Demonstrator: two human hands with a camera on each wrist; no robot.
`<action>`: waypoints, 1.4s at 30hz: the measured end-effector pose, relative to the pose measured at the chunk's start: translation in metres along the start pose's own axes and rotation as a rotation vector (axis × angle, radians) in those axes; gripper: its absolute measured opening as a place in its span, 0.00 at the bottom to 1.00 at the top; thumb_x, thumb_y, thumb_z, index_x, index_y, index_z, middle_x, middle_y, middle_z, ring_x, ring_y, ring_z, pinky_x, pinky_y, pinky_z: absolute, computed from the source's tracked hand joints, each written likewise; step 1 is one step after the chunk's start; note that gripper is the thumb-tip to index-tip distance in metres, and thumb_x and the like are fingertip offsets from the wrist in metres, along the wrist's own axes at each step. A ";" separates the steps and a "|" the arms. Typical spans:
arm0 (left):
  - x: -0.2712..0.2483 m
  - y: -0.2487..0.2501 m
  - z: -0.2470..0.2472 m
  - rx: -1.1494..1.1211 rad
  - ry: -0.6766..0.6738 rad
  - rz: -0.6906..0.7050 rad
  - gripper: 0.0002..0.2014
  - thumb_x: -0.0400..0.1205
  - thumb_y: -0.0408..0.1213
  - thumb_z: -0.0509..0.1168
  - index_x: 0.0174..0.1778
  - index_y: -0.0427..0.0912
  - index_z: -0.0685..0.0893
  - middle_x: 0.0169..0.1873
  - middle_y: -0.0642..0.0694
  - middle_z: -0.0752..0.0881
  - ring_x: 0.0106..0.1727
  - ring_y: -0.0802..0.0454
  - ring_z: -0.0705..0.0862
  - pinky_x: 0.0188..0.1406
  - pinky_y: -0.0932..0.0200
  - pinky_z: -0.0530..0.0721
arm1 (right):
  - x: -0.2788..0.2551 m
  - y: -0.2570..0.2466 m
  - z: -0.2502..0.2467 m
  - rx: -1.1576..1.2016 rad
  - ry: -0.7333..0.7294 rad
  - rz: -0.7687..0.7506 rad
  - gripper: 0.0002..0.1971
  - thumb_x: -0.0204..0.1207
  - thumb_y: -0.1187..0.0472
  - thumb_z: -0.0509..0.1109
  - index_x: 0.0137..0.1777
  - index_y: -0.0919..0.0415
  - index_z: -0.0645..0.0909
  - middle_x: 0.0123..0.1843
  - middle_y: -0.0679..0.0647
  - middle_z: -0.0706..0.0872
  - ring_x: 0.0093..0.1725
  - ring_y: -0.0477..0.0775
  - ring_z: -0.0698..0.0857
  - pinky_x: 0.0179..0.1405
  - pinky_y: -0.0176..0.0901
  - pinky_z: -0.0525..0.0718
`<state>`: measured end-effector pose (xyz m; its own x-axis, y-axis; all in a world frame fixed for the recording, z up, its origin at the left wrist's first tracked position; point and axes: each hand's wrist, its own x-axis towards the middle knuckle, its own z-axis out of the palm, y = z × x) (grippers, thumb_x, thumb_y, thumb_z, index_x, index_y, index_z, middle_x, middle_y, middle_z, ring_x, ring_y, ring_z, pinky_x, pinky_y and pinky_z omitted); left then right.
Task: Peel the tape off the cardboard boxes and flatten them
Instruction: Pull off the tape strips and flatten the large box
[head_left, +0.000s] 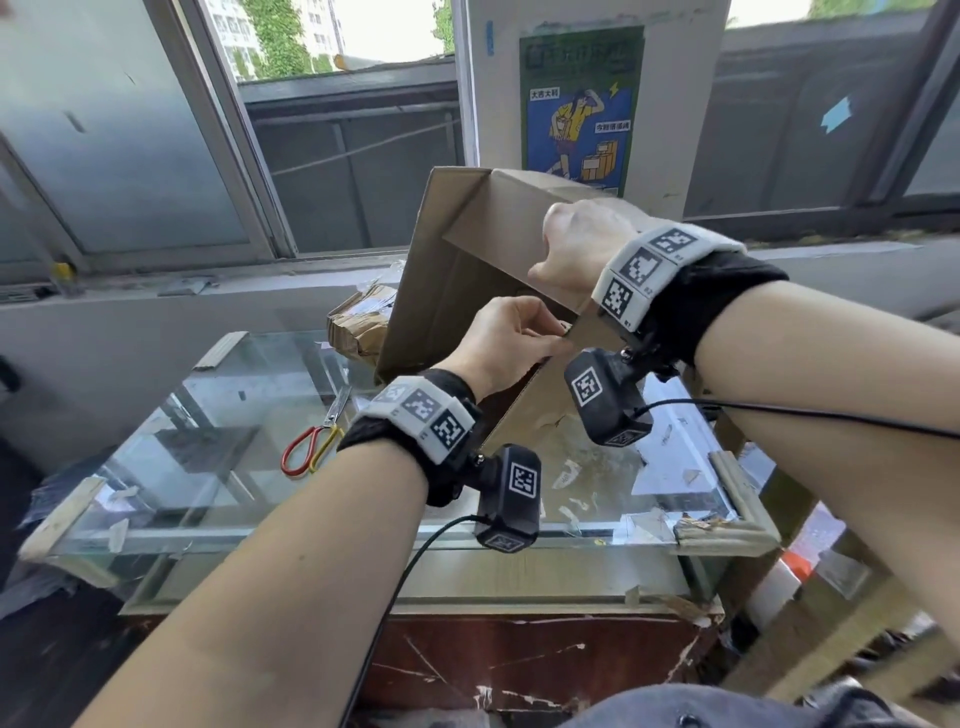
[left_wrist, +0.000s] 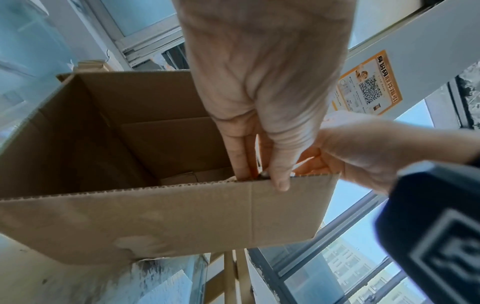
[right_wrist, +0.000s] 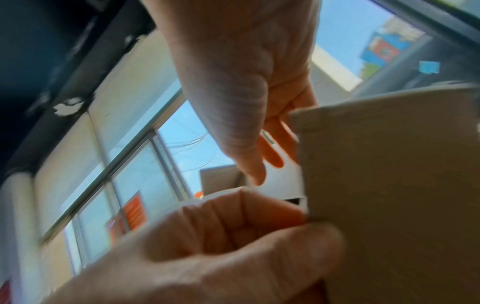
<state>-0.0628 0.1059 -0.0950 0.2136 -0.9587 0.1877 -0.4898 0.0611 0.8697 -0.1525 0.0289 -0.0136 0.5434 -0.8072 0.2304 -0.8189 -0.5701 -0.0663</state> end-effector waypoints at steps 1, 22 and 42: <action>0.001 -0.001 -0.003 -0.012 0.015 -0.015 0.08 0.75 0.30 0.75 0.35 0.43 0.83 0.35 0.57 0.87 0.36 0.55 0.84 0.53 0.50 0.88 | -0.001 0.001 -0.001 0.079 -0.016 -0.011 0.12 0.77 0.50 0.69 0.52 0.58 0.79 0.50 0.57 0.85 0.48 0.57 0.82 0.46 0.49 0.81; 0.013 -0.001 -0.022 -1.037 0.152 -0.404 0.08 0.83 0.37 0.67 0.43 0.34 0.84 0.31 0.44 0.85 0.37 0.52 0.85 0.39 0.52 0.90 | -0.021 0.013 0.003 0.276 -0.243 -0.218 0.21 0.66 0.61 0.81 0.59 0.58 0.82 0.44 0.48 0.83 0.40 0.46 0.82 0.39 0.40 0.83; 0.011 -0.005 -0.026 -0.438 0.166 -0.509 0.18 0.75 0.32 0.74 0.57 0.33 0.78 0.45 0.41 0.82 0.38 0.51 0.83 0.36 0.62 0.86 | -0.019 0.004 0.023 0.247 -0.094 -0.376 0.05 0.76 0.60 0.73 0.48 0.60 0.86 0.48 0.52 0.84 0.48 0.51 0.81 0.50 0.45 0.80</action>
<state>-0.0365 0.1018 -0.0851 0.4700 -0.8448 -0.2559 0.0848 -0.2454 0.9657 -0.1619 0.0381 -0.0408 0.8183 -0.5410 0.1942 -0.4990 -0.8363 -0.2271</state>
